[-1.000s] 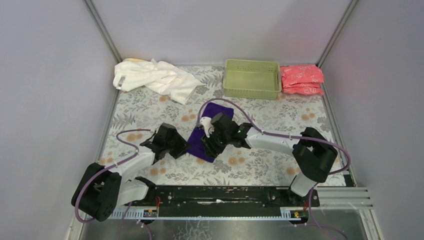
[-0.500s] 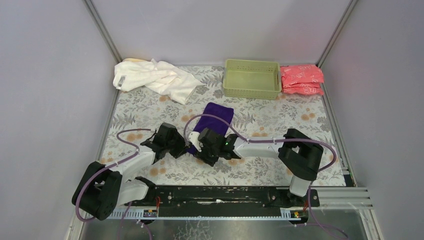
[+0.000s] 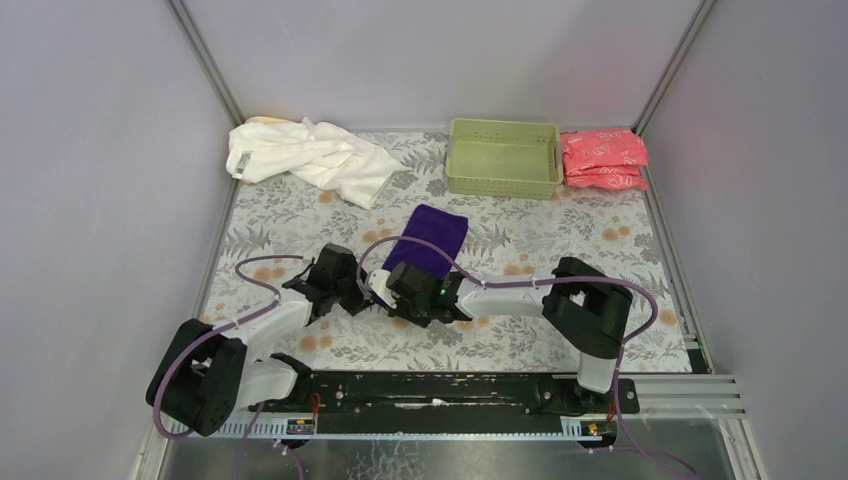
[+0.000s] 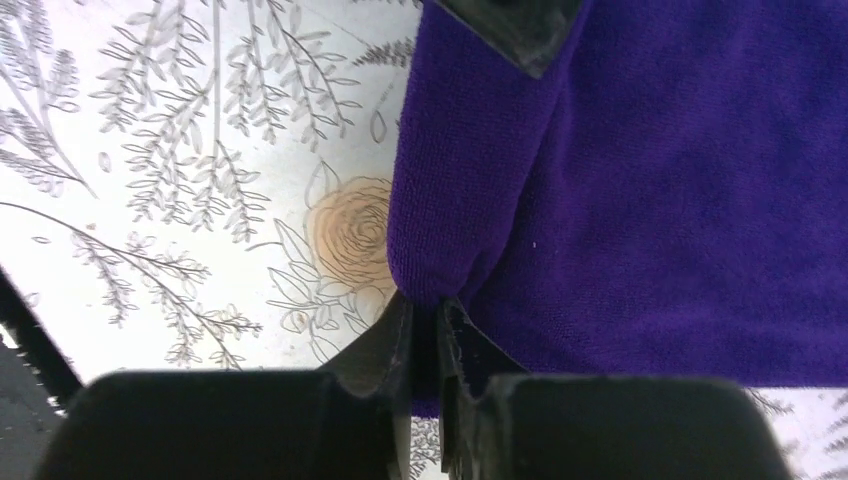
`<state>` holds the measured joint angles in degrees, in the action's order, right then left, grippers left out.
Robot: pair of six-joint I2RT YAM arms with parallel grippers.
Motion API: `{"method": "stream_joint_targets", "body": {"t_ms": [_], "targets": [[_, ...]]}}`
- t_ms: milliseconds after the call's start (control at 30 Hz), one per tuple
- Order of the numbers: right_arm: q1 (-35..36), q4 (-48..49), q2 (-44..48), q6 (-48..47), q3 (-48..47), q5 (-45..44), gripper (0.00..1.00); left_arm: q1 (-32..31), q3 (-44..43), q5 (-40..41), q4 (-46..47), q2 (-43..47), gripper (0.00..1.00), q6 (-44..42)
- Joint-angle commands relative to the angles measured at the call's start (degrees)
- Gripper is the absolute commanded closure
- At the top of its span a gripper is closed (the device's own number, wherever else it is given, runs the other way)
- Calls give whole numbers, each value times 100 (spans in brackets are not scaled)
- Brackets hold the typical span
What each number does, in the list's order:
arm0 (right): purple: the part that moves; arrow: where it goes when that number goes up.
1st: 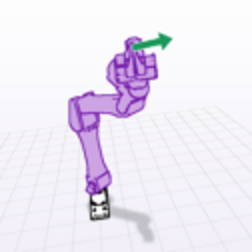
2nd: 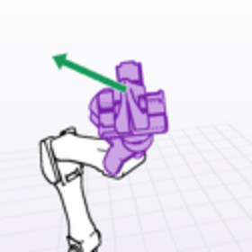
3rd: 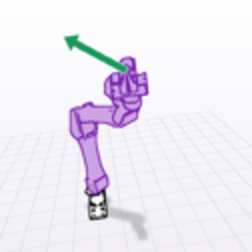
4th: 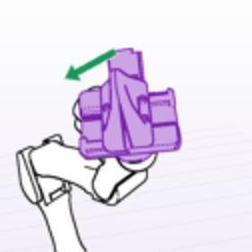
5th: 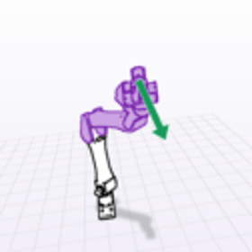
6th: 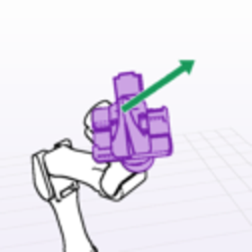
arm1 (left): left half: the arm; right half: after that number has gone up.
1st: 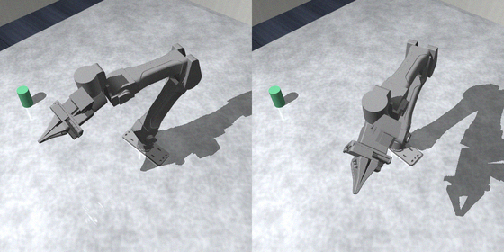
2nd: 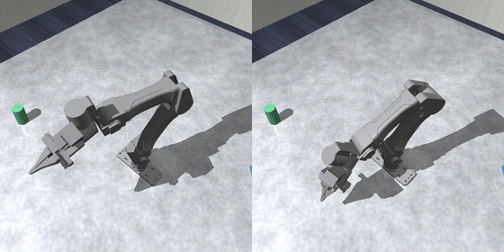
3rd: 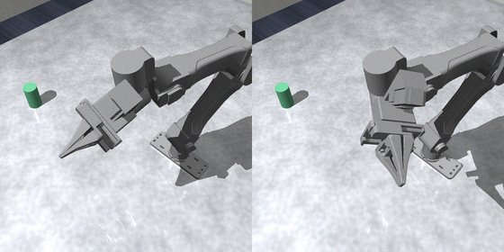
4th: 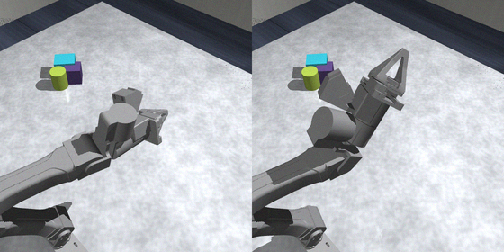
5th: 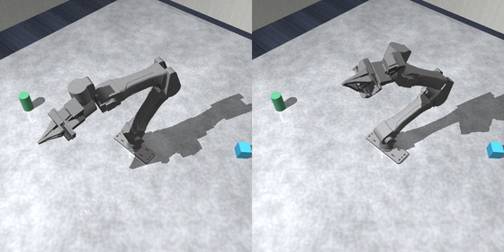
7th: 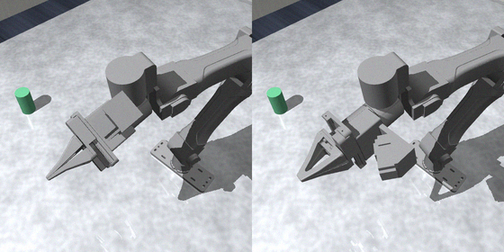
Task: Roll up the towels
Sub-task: Roll the towel at the center of the board.
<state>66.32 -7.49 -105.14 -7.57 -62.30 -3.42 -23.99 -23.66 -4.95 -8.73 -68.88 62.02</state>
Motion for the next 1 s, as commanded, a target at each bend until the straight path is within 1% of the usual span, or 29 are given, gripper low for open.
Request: {"method": "stream_joint_targets", "body": {"t_ms": [0, 67, 233, 333, 467, 500, 567, 600, 633, 800, 967], "targets": [[-120, -300, -114, 282, -161, 1173, 93, 17, 135, 367, -692, -54, 55, -278], [-343, -340, -118, 523, -263, 2043, 97, 17, 82, 465, -859, 156, 53, -269], [-1063, 43, -305, 1375, -278, 3821, 98, 17, -120, 560, -1322, 699, 40, -287], [-1480, 461, -457, 1869, -189, 4588, 98, 17, -251, 579, -1583, 982, 37, -287], [-1901, 1202, -719, 2632, 60, 5456, 98, 18, -294, 511, -1758, 1223, 36, -293], [-1998, 1470, -791, 2701, 169, 5660, 98, 17, -289, 480, -1751, 1231, 36, -288], [-2149, 1940, -924, 2701, 331, 5918, 98, 17, -296, 386, -1653, 1216, 35, -287], [-2208, 2084, -984, 3354, 364, 5997, 97, 17, -316, 320, -1585, 1196, 35, -273], [-2244, 2100, -1061, 3518, 361, 6055, 97, 17, -328, 258, -1493, 1177, 34, -258], [-2460, 2281, -1367, 3885, 439, 6220, 97, 13, -541, 195, -1162, 749, 33, -335], [-2560, 2076, -1490, 3897, 396, 6107, 97, 12, -726, 276, -961, 361, 34, -475]]}}
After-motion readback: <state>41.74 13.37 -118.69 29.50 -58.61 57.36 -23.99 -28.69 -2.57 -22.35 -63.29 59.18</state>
